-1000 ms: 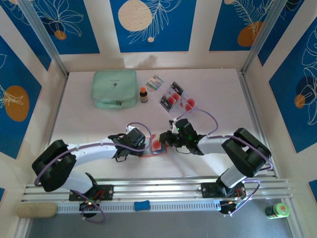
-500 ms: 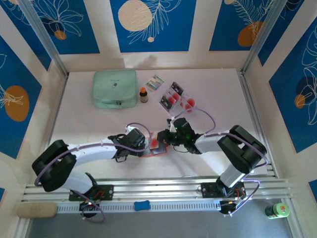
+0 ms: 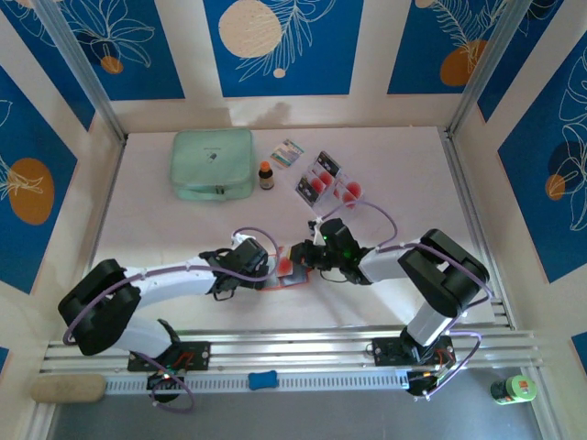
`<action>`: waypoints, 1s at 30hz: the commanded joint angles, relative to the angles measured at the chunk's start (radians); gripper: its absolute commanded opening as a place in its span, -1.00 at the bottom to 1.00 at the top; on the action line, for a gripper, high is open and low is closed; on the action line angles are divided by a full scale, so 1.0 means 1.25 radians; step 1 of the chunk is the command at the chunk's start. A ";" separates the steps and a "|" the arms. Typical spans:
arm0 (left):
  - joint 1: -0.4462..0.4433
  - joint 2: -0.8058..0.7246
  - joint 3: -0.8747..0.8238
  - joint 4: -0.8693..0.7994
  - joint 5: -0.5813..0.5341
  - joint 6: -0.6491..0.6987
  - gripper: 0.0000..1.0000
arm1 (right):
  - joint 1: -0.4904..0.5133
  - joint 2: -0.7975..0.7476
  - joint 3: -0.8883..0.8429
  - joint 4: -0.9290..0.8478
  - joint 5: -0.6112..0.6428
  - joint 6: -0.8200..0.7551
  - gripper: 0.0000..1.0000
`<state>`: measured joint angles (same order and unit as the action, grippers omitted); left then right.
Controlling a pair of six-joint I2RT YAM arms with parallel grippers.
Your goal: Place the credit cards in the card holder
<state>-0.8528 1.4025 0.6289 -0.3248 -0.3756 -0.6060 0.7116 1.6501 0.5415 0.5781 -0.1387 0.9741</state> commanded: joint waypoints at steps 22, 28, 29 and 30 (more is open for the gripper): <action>0.008 -0.008 -0.016 -0.007 -0.012 -0.013 0.99 | 0.003 0.028 0.000 -0.037 -0.071 0.023 -1.00; 0.008 -0.009 -0.016 -0.009 -0.012 -0.013 1.00 | 0.004 0.024 0.001 -0.064 -0.065 0.028 -1.00; 0.009 -0.009 -0.017 -0.009 -0.012 -0.013 1.00 | 0.004 0.024 0.001 -0.070 -0.062 0.029 -1.00; 0.009 -0.009 -0.017 -0.009 -0.012 -0.013 1.00 | 0.005 0.022 0.002 -0.074 -0.062 0.030 -1.00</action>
<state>-0.8528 1.4014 0.6235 -0.3214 -0.3756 -0.6201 0.7116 1.6867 0.5541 0.5457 -0.2134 1.0035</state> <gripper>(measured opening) 0.998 0.044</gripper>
